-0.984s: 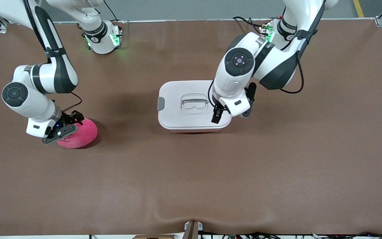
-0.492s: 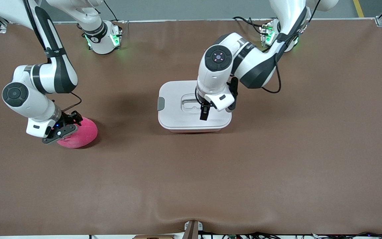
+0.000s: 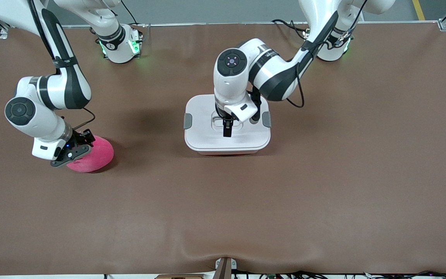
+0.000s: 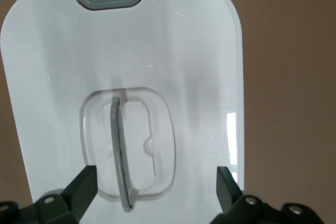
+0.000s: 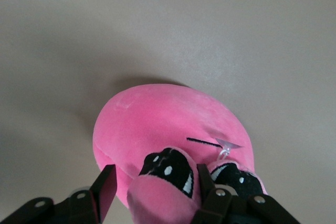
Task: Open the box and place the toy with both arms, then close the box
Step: 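Grasp the lid handle with the left gripper while the right gripper grasps the toy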
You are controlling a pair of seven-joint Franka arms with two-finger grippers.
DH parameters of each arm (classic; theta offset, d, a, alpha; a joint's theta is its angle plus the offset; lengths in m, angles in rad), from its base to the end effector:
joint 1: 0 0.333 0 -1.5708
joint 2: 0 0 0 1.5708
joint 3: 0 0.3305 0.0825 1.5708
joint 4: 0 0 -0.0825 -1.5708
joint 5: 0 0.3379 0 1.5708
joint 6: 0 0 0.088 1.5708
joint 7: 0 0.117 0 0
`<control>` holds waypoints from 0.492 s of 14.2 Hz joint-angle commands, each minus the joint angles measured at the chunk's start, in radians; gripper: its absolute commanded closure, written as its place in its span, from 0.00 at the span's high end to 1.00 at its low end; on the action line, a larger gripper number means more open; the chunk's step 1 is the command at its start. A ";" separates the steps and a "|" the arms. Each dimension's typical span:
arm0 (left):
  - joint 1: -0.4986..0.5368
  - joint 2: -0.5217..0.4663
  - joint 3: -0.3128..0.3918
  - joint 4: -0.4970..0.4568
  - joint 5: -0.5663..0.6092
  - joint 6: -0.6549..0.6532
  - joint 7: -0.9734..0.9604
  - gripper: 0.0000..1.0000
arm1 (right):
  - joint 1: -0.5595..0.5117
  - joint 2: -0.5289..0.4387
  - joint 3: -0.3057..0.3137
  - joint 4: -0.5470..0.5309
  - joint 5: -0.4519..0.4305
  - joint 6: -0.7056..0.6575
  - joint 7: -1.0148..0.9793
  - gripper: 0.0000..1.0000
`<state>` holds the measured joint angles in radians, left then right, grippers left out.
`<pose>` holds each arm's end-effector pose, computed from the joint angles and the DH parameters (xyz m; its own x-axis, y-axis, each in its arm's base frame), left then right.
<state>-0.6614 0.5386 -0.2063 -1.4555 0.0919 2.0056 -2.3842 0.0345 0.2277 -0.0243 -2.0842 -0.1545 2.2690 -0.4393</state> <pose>0.4584 -0.4904 0.4004 0.0624 0.9976 -0.0313 0.9981 -0.0624 0.0006 0.5431 0.0009 0.3488 0.8498 0.5185 -0.0949 0.5259 -0.8461 0.0868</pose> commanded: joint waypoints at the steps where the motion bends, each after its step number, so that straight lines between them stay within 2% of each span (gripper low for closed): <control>1: -0.030 0.023 0.008 0.017 0.038 0.002 -0.075 1.00 | -0.012 0.015 0.003 -0.011 -0.027 0.018 -0.001 0.63; 2: -0.032 0.023 0.007 0.014 0.038 -0.001 -0.090 1.00 | -0.012 0.015 0.003 -0.014 -0.027 0.018 0.001 0.54; 3: -0.033 0.020 0.005 0.011 0.038 -0.010 -0.092 1.00 | -0.012 0.015 0.003 -0.014 -0.027 0.018 0.001 0.37; 5: -0.033 0.020 0.004 -0.005 0.038 -0.016 -0.096 1.00 | -0.012 0.015 0.003 -0.016 -0.027 0.018 0.001 0.13; 7: -0.029 0.021 0.005 -0.031 0.040 -0.018 -0.095 1.00 | -0.012 0.015 0.003 -0.014 -0.025 0.017 0.001 0.00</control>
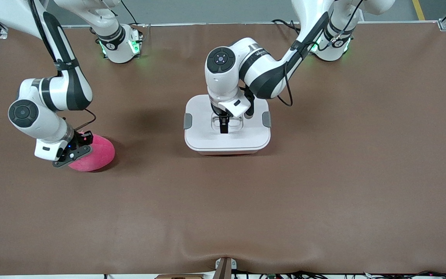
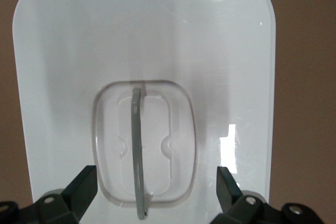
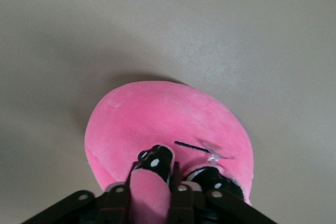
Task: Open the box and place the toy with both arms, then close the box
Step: 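Grasp the lid handle with the left gripper while the right gripper grasps the toy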
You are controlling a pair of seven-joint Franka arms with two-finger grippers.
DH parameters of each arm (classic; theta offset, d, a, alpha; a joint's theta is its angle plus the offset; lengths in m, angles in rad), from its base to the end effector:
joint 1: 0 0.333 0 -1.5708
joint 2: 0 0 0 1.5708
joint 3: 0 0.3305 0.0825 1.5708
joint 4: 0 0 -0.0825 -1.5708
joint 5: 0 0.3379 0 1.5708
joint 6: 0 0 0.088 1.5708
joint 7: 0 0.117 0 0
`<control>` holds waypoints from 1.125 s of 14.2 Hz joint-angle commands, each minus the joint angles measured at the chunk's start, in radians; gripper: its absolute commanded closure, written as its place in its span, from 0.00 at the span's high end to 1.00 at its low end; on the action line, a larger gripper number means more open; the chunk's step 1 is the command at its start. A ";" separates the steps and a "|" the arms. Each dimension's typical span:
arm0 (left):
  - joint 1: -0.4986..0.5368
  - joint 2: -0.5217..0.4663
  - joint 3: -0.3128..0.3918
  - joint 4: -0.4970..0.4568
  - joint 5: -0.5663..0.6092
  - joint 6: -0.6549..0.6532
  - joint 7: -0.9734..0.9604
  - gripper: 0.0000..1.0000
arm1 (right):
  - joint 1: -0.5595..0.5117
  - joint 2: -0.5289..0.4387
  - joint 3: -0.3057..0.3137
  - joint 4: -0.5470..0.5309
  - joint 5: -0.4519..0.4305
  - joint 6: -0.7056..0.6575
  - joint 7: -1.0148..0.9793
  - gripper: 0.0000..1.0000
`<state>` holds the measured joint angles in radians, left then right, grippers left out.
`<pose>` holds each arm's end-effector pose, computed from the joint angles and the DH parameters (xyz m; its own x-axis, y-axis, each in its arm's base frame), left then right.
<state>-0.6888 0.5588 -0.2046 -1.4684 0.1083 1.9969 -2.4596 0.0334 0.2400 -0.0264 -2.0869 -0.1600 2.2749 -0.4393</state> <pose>0.4447 -0.5000 0.3806 0.0211 0.9997 0.0076 0.9996 -0.0209 -0.0193 0.5432 -0.0009 0.3416 0.8482 0.5192 -0.1049 0.5278 -0.8450 0.0856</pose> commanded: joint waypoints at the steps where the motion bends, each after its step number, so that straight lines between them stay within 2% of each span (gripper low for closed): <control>1: 0.000 0.001 0.004 -0.021 0.024 -0.007 -0.019 1.00 | -0.010 0.002 0.005 -0.012 -0.021 0.011 0.001 0.00; 2: -0.003 0.001 0.004 -0.020 0.024 -0.007 -0.018 0.98 | -0.010 0.002 0.005 -0.012 -0.020 0.009 0.001 0.00; 3: -0.005 0.001 0.004 -0.017 0.024 -0.006 -0.018 0.88 | -0.010 0.002 0.005 -0.010 -0.020 0.009 0.001 0.00; 4: -0.005 -0.002 0.004 -0.016 0.024 -0.006 -0.019 0.67 | -0.010 0.001 0.005 -0.004 -0.021 0.009 0.001 0.00; 6: -0.005 -0.008 0.004 -0.020 0.024 -0.007 -0.012 0.45 | -0.010 -0.008 0.005 0.016 -0.021 0.009 -0.031 0.00; 7: -0.005 -0.008 0.004 -0.020 0.024 -0.007 -0.010 0.39 | -0.012 -0.013 0.003 0.042 -0.021 0.000 -0.079 0.00; 9: -0.005 -0.004 0.004 -0.020 0.024 -0.007 -0.010 0.39 | -0.033 -0.016 0.003 0.096 -0.021 -0.027 -0.163 0.00; 11: -0.005 -0.004 0.004 -0.021 0.024 -0.007 -0.010 0.17 | -0.044 -0.018 0.003 0.151 -0.020 -0.087 -0.229 0.00; 14: -0.005 -0.008 0.004 -0.020 0.024 -0.007 -0.018 0.00 | -0.044 -0.016 0.002 0.209 -0.020 -0.124 -0.350 0.00; 16: -0.005 -0.010 0.004 -0.018 0.024 -0.009 -0.018 0.00 | -0.044 -0.013 0.002 0.232 -0.021 -0.121 -0.442 0.00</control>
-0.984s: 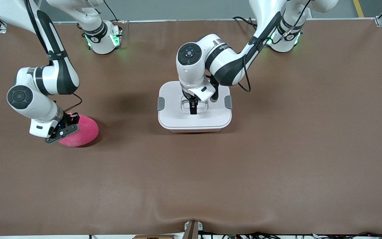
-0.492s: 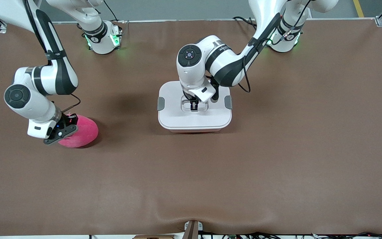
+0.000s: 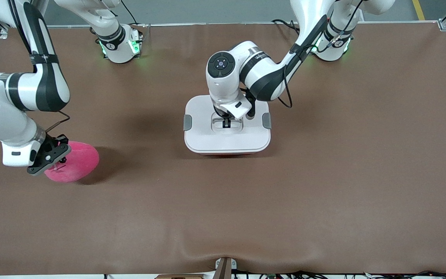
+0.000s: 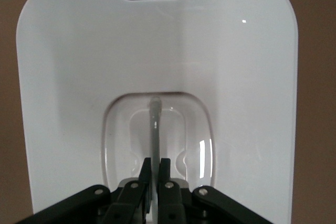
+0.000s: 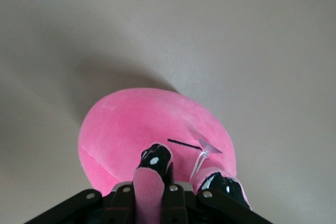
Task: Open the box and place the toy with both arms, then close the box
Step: 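Lift the lid off with the left gripper while the right gripper lifts the toy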
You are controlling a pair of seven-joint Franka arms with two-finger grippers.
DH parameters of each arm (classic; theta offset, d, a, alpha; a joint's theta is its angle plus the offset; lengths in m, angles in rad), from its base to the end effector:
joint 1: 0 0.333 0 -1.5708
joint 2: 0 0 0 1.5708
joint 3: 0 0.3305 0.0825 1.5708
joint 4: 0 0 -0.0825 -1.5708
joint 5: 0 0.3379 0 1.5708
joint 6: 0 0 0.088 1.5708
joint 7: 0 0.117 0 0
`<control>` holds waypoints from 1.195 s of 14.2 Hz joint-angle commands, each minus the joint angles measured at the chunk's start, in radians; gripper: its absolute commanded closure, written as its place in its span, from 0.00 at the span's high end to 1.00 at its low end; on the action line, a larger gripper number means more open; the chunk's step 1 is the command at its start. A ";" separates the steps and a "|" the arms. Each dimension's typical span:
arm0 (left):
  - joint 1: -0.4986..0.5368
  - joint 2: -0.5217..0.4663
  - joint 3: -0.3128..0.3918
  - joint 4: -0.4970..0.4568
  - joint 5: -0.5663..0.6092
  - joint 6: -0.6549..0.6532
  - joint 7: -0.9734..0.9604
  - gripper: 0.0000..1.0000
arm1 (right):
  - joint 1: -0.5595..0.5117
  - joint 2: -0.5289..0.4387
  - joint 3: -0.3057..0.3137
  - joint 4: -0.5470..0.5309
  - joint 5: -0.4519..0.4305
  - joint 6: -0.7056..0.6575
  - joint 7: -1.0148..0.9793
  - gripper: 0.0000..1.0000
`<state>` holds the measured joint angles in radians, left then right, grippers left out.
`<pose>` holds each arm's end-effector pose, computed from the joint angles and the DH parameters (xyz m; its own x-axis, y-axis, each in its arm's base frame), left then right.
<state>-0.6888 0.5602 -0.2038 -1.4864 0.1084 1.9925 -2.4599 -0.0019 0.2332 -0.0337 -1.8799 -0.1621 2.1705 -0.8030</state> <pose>0.4419 -0.4972 0.3717 0.0224 0.9994 0.0257 0.9992 -0.0215 -0.0348 0.5829 -0.0271 0.4207 0.6573 0.7504 -0.0699 0.7514 -0.6453 0.1376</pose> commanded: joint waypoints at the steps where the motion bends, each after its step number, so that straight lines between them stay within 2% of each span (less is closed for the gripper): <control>1: -0.005 -0.016 0.003 0.000 0.023 -0.004 -0.019 0.00 | -0.004 -0.006 0.009 0.037 -0.020 -0.017 -0.132 0.00; 7: -0.006 -0.052 -0.005 0.002 0.022 -0.007 -0.022 0.00 | 0.005 -0.003 0.014 0.048 -0.019 -0.014 -0.474 0.00; 11: -0.009 -0.060 -0.005 0.005 0.022 -0.040 -0.021 0.00 | 0.040 0.006 0.017 0.076 -0.013 -0.012 -0.597 0.00; 13: -0.006 -0.069 -0.003 0.006 0.020 -0.041 -0.016 0.00 | 0.059 0.009 0.017 0.077 -0.007 -0.017 -0.614 0.00; 17: 0.005 -0.083 -0.003 0.008 0.019 -0.043 -0.011 0.00 | 0.170 0.008 0.014 0.125 -0.028 -0.073 -0.607 0.00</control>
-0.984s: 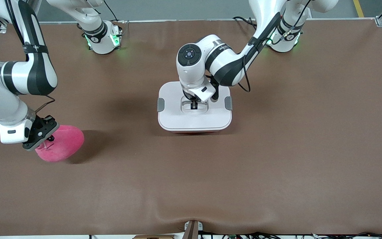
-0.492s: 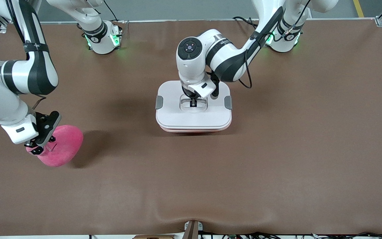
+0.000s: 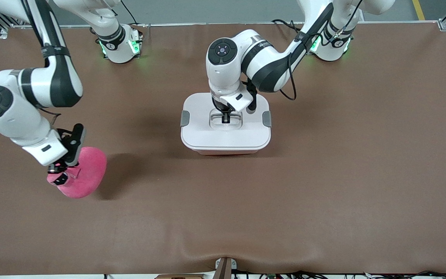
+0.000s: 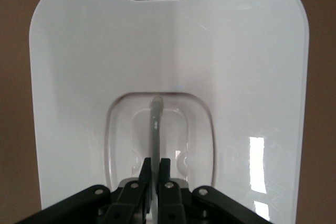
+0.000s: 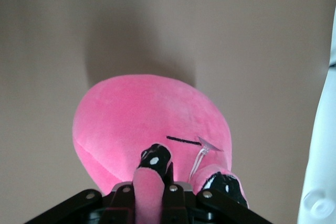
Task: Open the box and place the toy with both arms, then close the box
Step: 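Lift the lid off with the left gripper while the right gripper lifts the toy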
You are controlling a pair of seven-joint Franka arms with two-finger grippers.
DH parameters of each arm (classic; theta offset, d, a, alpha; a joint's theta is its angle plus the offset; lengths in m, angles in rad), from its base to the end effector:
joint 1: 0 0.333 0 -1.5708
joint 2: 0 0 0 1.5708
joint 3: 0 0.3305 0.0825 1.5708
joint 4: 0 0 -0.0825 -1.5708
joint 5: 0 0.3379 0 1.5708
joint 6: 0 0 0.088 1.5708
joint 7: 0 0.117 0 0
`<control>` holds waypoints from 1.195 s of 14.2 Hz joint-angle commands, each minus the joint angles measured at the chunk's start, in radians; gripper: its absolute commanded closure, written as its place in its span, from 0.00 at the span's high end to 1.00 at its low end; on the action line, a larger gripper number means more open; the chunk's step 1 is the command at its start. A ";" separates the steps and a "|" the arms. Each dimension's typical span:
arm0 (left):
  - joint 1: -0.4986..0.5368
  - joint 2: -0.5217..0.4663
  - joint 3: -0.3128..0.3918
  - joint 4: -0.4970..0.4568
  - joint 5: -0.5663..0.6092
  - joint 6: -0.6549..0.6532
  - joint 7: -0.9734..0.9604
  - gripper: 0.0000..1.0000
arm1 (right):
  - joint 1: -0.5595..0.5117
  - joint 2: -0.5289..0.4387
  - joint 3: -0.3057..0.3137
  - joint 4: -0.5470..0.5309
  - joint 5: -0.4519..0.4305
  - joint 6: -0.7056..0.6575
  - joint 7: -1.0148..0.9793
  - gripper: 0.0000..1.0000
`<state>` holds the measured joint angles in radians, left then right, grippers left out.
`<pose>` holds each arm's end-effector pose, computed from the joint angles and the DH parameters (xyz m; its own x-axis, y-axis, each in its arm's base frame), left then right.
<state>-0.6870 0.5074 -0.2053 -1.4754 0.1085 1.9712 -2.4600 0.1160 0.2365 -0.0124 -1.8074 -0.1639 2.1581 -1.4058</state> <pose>0.4399 -0.4943 0.4092 0.0203 0.9998 0.0008 0.9998 -0.0203 0.0002 0.5946 0.0544 0.4488 -0.0137 0.9916 -0.1285 0.9910 0.0305 0.1300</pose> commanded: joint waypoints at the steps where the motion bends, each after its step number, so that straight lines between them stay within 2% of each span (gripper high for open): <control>1: 0.007 -0.036 0.001 -0.003 0.019 -0.023 -0.010 0.00 | 0.082 0.006 -0.007 0.072 -0.035 -0.085 -0.001 0.00; 7: 0.041 -0.052 0.009 -0.005 0.020 -0.064 0.031 0.00 | 0.231 0.009 -0.007 0.109 -0.172 -0.168 0.013 0.00; 11: 0.115 -0.093 0.007 -0.010 0.020 -0.129 0.091 0.00 | 0.286 0.009 -0.006 0.109 -0.170 -0.210 0.109 0.00; 17: 0.198 -0.124 0.003 -0.022 0.019 -0.140 0.135 0.00 | 0.413 0.010 -0.007 0.105 -0.177 -0.257 0.212 0.00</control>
<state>-0.5126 0.4139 -0.1921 -1.4729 0.1103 1.8423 -2.3356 0.4735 0.2419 -0.0107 -1.7203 -0.3094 1.9313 -1.2331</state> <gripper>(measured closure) 0.930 0.859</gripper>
